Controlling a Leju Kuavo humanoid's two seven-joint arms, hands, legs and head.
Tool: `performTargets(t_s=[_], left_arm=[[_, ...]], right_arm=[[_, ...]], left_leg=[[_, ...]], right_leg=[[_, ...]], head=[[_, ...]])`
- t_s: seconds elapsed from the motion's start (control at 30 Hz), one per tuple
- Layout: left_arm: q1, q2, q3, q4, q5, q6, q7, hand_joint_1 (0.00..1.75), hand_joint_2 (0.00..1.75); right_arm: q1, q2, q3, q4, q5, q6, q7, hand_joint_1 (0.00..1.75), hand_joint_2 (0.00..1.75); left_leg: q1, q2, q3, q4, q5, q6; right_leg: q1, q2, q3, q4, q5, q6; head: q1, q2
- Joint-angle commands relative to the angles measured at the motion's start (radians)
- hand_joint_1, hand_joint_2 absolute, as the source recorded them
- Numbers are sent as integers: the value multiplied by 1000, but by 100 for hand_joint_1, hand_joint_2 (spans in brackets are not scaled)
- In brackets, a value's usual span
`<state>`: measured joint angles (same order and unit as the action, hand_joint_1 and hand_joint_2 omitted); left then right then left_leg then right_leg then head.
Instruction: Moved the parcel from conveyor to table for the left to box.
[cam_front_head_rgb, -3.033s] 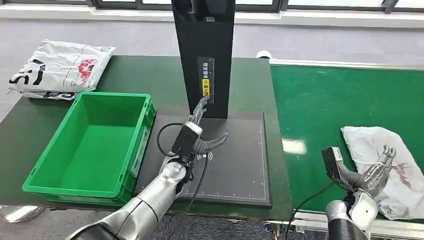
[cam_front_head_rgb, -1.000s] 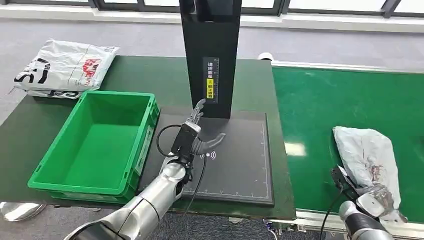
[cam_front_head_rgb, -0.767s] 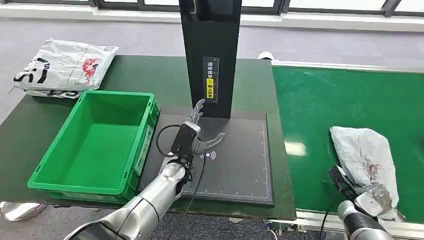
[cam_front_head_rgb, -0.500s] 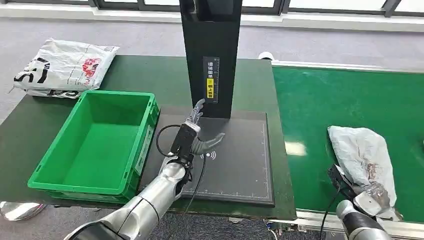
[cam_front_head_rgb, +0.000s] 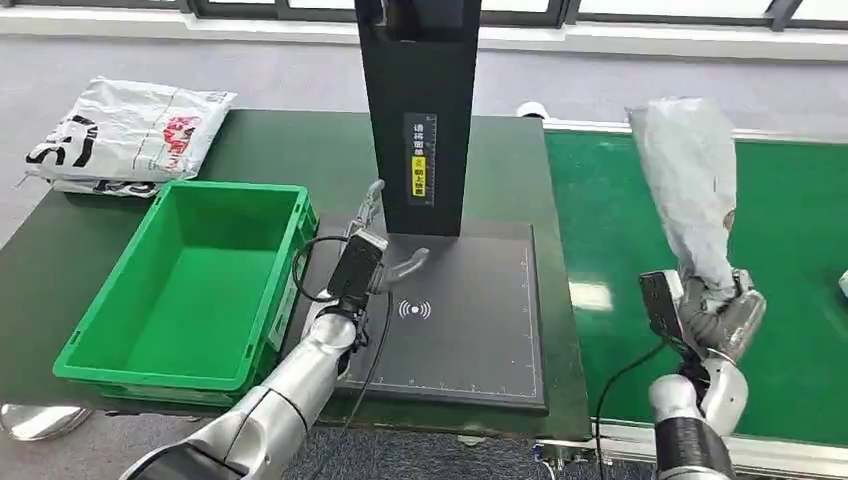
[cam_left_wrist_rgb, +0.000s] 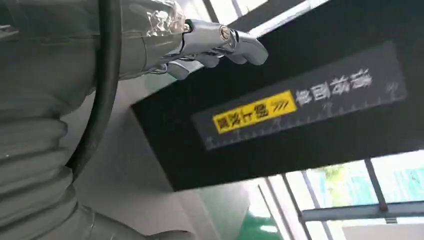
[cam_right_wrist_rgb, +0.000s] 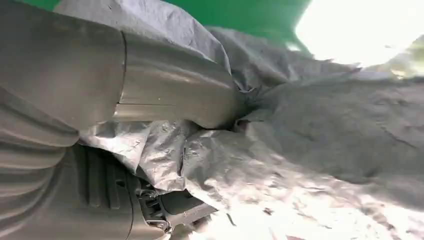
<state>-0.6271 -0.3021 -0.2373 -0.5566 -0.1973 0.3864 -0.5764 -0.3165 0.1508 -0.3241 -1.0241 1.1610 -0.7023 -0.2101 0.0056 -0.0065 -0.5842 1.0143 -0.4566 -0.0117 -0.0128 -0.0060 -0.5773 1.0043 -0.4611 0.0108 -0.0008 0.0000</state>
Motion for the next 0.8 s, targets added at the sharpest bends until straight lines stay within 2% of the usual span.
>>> performTargets(t_s=[0.03, 0.2, 0.43, 0.6, 0.63, 0.67, 0.73, 0.8], left_arm=[[-33, 4, 60, -4, -28, -10, 19, 0, 175], [-41, -5, 56, 17, -31, -9, 17, 0, 175], [-29, 4, 61, 1, -23, 1, 12, 0, 175], [-35, 19, 53, -13, -22, -22, 19, 0, 175], [-40, 24, 49, -12, -20, -36, 23, 0, 175], [-49, 23, 50, -7, -10, -51, 25, 0, 175], [-56, 20, 51, 3, -1, -55, 23, 0, 175], [-65, 11, 56, 17, 16, -66, 14, 0, 175]], right_arm=[[78, 64, 439, -299, 128, 74, 230, 175, 175], [81, 56, 496, -231, 153, 23, 226, 175, 175], [38, 41, 565, -170, 159, 35, 255, 175, 175], [21, 31, 710, -103, 110, 267, 224, 175, 175], [20, 20, 774, -79, 99, 433, 207, 175, 175], [26, 26, 823, -39, 74, 479, 202, 175, 175], [15, 17, 882, 7, 79, 464, 219, 175, 175], [13, 0, 916, 20, 63, 535, 223, 175, 175]], left_leg=[[0, 7, -1, 0, -1, -1], [1, 4, -1, 0, 0, 0], [0, 5, 0, -1, 0, -1], [-1, 6, -1, 0, 0, -1], [0, 7, -1, -1, 0, -1], [0, 7, 0, -3, 1, -1], [0, 6, 0, -2, 1, -1], [1, 5, -1, -1, 0, -1]], right_leg=[[1, 7, -3, 0, 1, -2], [1, 5, -3, -1, 1, -1], [0, 5, -2, -2, 2, -1], [0, 6, -3, -1, 2, -1], [0, 8, -3, -2, 2, -1], [0, 8, -3, -3, 3, -2], [0, 7, -2, -2, 2, -1], [1, 5, -3, -2, 1, -1]], head=[[0, 0], [0, 0], [0, 0], [0, 0], [0, 0], [0, 0], [0, 0], [0, 0]])
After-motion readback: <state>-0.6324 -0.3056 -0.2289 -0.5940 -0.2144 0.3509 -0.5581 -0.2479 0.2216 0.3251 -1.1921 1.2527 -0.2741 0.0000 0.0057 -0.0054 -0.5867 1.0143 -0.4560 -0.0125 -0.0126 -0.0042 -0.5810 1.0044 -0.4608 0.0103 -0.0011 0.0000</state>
